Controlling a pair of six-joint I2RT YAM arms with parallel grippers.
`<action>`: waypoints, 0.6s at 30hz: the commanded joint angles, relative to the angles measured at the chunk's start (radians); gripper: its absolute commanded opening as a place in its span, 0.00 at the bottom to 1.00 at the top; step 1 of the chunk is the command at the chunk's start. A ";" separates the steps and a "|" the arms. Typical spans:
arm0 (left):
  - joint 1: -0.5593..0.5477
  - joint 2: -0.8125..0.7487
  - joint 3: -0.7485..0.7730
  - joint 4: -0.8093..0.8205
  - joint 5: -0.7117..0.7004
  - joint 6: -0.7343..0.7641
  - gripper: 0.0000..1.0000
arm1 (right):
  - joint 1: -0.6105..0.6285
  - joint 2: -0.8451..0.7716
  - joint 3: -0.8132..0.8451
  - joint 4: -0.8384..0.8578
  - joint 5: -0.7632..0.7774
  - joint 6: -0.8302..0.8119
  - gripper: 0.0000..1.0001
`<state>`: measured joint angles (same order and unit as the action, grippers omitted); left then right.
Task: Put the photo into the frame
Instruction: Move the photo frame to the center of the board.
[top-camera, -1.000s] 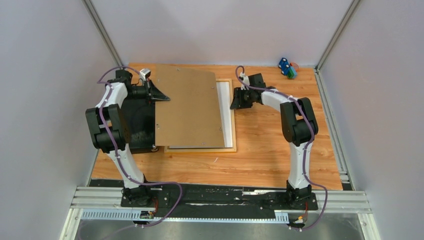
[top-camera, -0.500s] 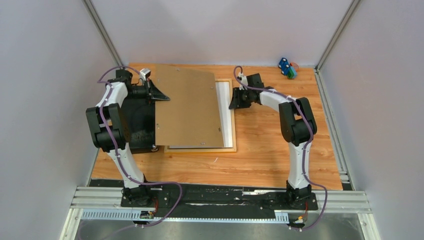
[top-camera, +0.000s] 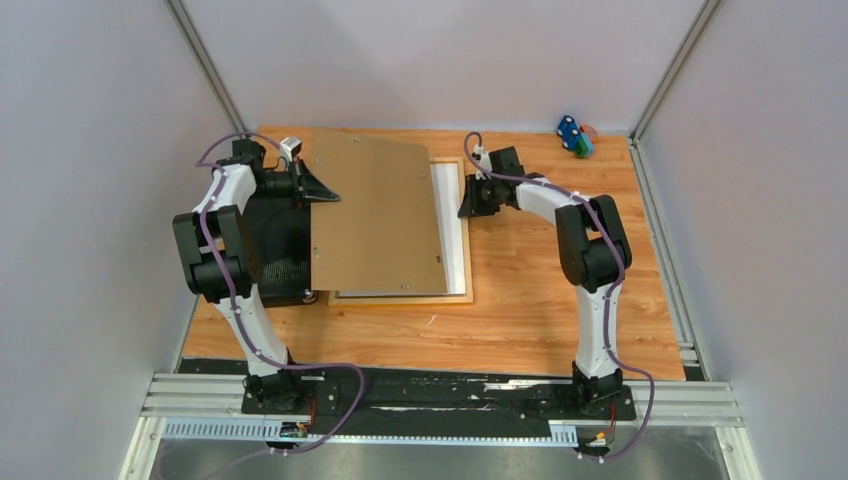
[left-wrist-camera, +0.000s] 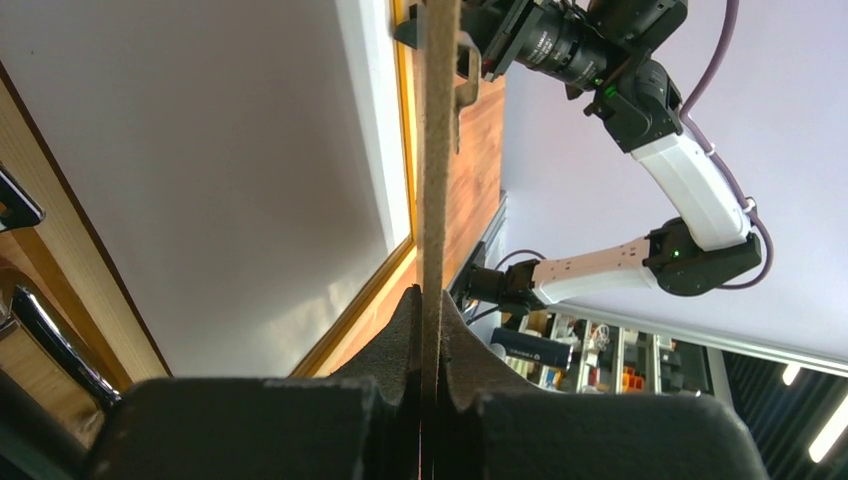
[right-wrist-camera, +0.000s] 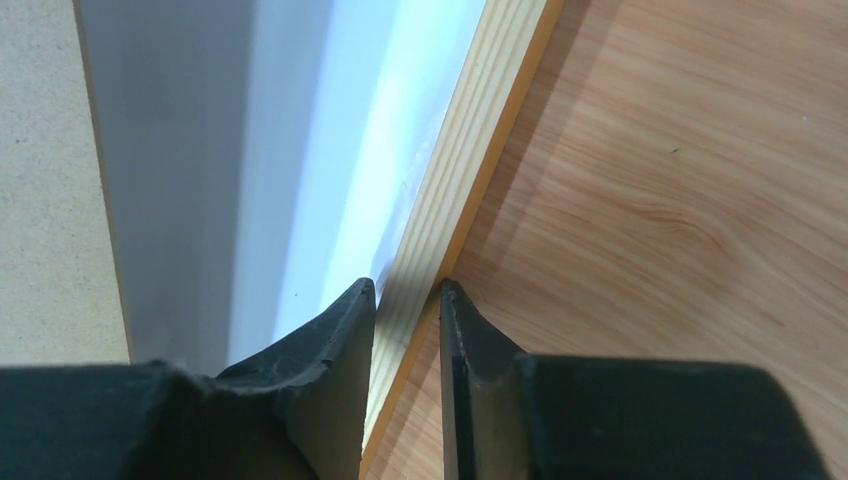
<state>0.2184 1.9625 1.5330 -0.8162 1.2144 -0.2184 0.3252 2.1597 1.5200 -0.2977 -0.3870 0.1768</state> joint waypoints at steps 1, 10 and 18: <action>0.010 -0.005 0.030 0.045 0.096 -0.024 0.00 | 0.012 0.019 -0.005 -0.037 0.098 -0.009 0.23; -0.013 -0.031 -0.105 0.327 0.126 -0.186 0.00 | -0.021 -0.089 -0.141 -0.026 0.144 -0.028 0.11; -0.120 -0.043 -0.207 0.623 0.134 -0.381 0.00 | -0.112 -0.207 -0.271 -0.010 0.108 -0.032 0.07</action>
<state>0.1543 1.9629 1.3422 -0.4133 1.2331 -0.4328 0.2676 2.0087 1.3128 -0.2501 -0.3073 0.1745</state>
